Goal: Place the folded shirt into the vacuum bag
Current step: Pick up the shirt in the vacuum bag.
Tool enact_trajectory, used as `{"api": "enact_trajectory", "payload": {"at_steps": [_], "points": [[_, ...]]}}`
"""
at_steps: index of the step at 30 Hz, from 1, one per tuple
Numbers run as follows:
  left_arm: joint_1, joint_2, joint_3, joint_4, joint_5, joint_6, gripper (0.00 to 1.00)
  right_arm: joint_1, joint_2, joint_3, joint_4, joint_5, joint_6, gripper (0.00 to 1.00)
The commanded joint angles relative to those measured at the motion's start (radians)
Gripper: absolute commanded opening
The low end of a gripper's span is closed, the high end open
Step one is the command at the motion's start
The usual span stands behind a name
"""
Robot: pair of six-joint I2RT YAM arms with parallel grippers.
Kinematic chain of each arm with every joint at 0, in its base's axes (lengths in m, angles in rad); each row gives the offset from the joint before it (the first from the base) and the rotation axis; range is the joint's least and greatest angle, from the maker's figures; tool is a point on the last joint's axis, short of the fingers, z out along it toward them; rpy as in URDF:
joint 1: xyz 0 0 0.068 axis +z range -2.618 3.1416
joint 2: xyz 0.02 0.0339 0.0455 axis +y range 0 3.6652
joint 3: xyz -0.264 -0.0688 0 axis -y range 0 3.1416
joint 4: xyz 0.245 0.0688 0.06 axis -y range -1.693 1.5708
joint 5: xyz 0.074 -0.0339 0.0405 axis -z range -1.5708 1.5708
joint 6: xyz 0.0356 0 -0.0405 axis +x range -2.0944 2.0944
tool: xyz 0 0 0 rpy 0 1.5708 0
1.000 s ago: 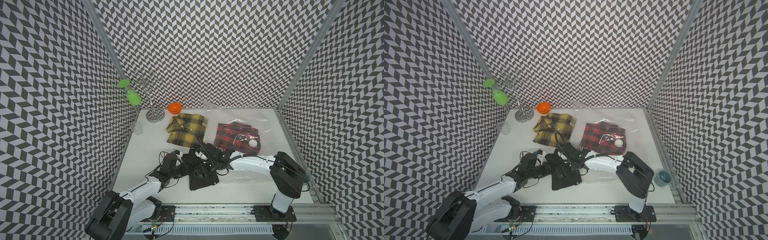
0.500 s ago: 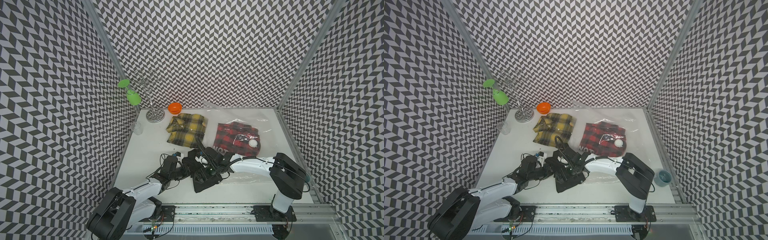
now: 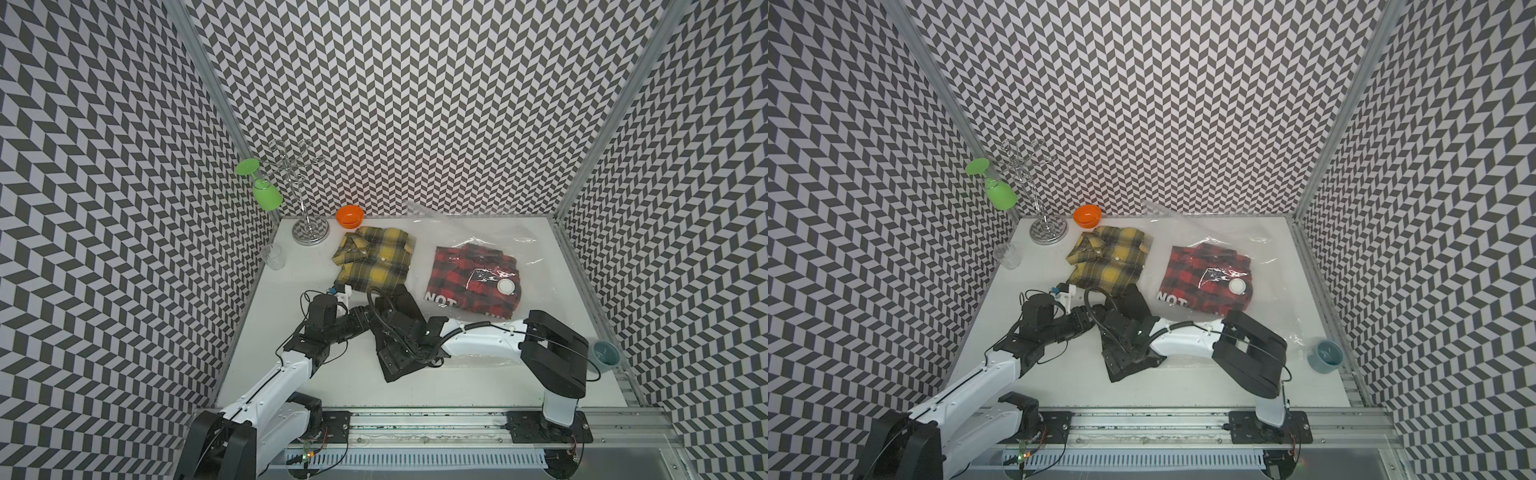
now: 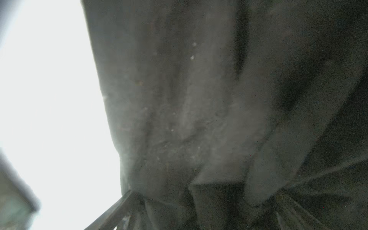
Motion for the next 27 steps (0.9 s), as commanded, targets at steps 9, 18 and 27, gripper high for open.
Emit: {"api": "enact_trajectory", "payload": {"at_steps": [9, 18, 27], "points": [[0.151, -0.077, 0.183, -0.276, -0.030, 0.197, 0.39, 0.011, 0.108, -0.064, -0.120, 0.089, 0.007, 0.50], [0.150, -0.110, 0.322, -0.343, -0.051, 0.269, 0.40, -0.029, -0.121, 0.095, -0.150, 0.285, -0.089, 0.00], [0.098, -0.107, 0.453, -0.420, -0.132, 0.355, 0.43, -0.216, -0.463, 0.164, -0.153, 0.251, -0.103, 0.00]]}}
